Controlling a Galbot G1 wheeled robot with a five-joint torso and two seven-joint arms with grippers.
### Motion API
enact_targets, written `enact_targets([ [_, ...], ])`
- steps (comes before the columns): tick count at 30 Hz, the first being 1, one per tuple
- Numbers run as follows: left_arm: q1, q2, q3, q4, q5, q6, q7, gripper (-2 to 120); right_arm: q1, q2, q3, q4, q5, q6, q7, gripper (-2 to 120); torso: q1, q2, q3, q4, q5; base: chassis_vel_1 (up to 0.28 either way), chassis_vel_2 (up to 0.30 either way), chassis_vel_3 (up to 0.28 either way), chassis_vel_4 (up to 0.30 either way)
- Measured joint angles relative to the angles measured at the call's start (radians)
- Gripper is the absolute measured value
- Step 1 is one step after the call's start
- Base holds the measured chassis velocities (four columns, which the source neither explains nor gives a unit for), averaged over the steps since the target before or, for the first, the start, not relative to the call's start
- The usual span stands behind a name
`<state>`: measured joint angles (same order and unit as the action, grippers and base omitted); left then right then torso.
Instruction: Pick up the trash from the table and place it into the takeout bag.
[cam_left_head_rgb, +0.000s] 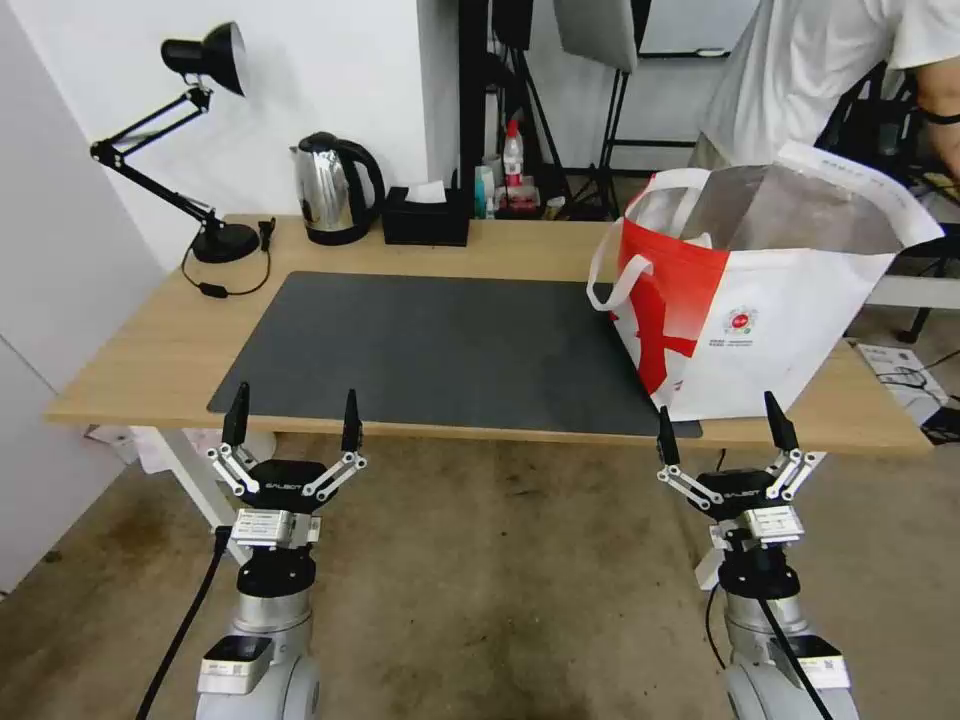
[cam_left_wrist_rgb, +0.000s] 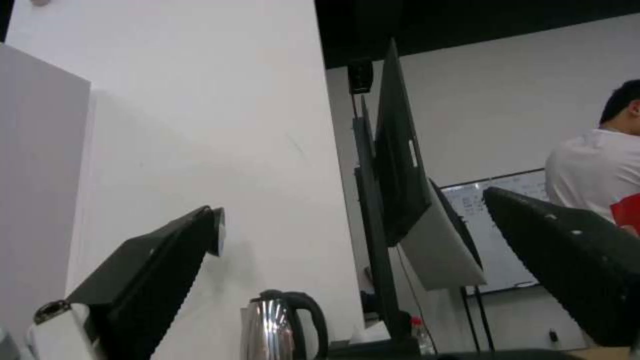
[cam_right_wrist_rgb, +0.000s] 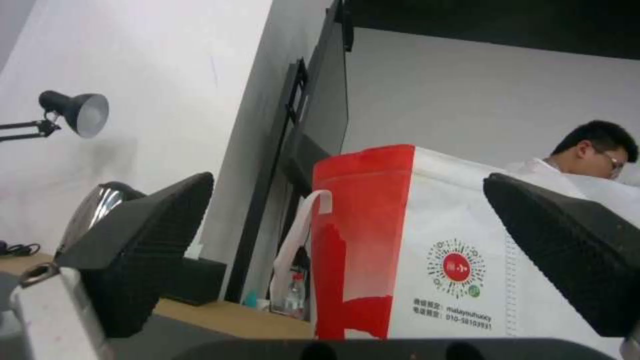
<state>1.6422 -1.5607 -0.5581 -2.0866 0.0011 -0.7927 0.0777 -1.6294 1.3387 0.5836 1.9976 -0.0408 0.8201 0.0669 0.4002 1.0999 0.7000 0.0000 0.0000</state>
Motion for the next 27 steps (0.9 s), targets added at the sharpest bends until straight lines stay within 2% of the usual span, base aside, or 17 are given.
enact_targets([
  [27, 0.000, 0.000, 0.000, 0.000, 0.000, 0.000, 0.000, 100, 0.000, 0.000, 0.000, 0.000, 0.000, 0.000, 0.000, 100, 0.000, 0.000, 0.000, 0.0000, 0.0000, 0.000, 0.000, 0.000, 0.000],
])
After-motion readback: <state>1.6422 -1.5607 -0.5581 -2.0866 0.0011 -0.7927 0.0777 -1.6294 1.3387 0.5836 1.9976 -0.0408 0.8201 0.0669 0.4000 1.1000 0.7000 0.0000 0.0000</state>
